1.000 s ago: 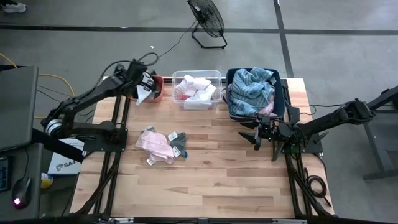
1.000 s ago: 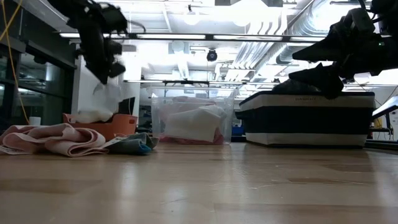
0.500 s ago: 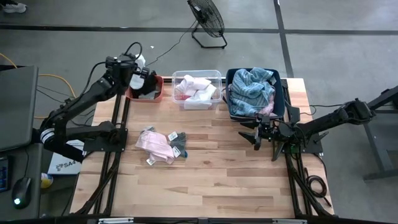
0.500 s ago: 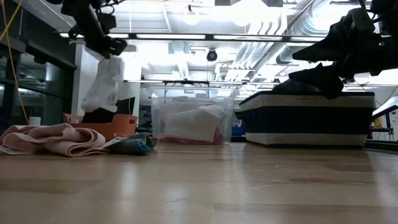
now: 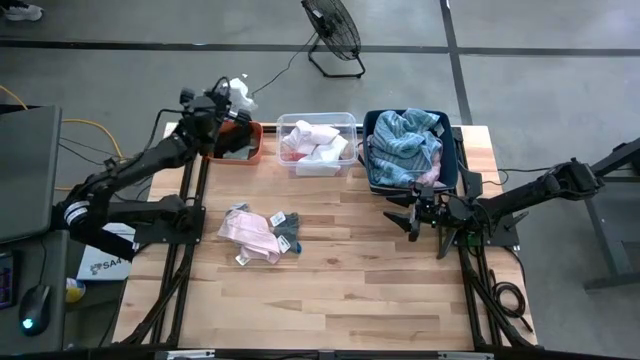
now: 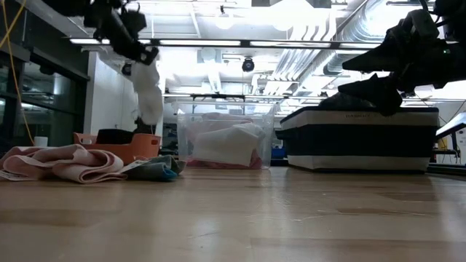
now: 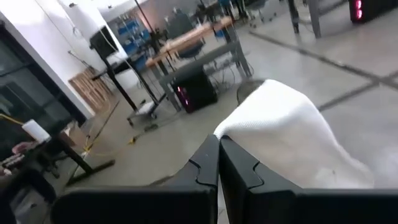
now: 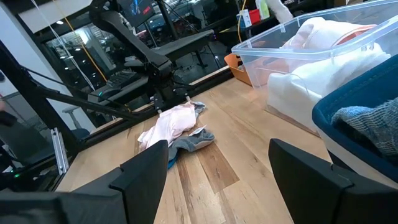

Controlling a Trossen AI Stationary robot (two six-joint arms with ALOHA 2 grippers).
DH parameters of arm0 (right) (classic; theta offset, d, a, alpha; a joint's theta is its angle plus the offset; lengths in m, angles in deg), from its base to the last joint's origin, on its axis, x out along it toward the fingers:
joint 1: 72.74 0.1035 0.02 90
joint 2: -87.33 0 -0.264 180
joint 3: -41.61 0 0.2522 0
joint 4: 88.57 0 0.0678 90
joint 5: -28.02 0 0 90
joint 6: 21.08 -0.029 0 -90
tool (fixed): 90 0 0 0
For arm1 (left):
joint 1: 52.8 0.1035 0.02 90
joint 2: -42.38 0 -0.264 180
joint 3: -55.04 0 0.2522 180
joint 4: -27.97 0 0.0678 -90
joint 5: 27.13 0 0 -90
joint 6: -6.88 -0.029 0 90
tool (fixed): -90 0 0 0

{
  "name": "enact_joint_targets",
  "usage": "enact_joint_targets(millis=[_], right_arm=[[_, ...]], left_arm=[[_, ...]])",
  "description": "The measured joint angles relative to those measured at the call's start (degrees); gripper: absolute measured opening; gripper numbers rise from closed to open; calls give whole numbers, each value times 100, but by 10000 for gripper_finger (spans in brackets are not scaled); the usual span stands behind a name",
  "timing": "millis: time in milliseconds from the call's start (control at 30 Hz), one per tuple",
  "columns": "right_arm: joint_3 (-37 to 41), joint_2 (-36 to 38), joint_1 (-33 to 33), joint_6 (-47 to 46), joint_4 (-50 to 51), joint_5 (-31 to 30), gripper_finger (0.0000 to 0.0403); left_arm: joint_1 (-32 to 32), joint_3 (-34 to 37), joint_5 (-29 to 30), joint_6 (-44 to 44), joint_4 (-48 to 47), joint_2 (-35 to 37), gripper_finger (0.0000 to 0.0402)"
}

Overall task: Pick & Place Cloths
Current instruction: Put the white sock into the orange bin

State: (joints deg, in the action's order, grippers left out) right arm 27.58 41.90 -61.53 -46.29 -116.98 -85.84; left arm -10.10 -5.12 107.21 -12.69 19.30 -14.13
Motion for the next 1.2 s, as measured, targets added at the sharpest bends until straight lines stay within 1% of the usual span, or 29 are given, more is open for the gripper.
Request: enact_joint_targets(millis=[133, 267, 467, 600, 667, 800, 967, 1067, 1200], right_arm=[[0, 0, 0, 0, 0, 0, 270], [0, 2, 0, 0, 0, 0, 270], [0, 0, 0, 0, 0, 0, 270], [0, 0, 0, 0, 0, 0, 270], [0, 0, 0, 0, 0, 0, 270], [0, 0, 0, 0, 0, 0, 270], [0, 0, 0, 0, 0, 0, 270], [0, 0, 0, 0, 0, 0, 270], [0, 0, 0, 0, 0, 0, 270]], left_arm=[[1, 462, 59, 429, -87, -3, 0], [2, 678, 105, 966, -573, 144, 0], [2, 678, 135, 1847, -1957, 536, 0], [2, 678, -96, 2564, -3019, 631, 0], [3, 680, -121, 2729, -3296, 613, 0], [4, 680, -147, 2738, -3210, 480, 0], [4, 678, -173, 2738, -3164, -72, 0], [59, 678, -368, 2738, -3028, -438, 0], [324, 678, -793, 2755, -2697, -864, 0]])
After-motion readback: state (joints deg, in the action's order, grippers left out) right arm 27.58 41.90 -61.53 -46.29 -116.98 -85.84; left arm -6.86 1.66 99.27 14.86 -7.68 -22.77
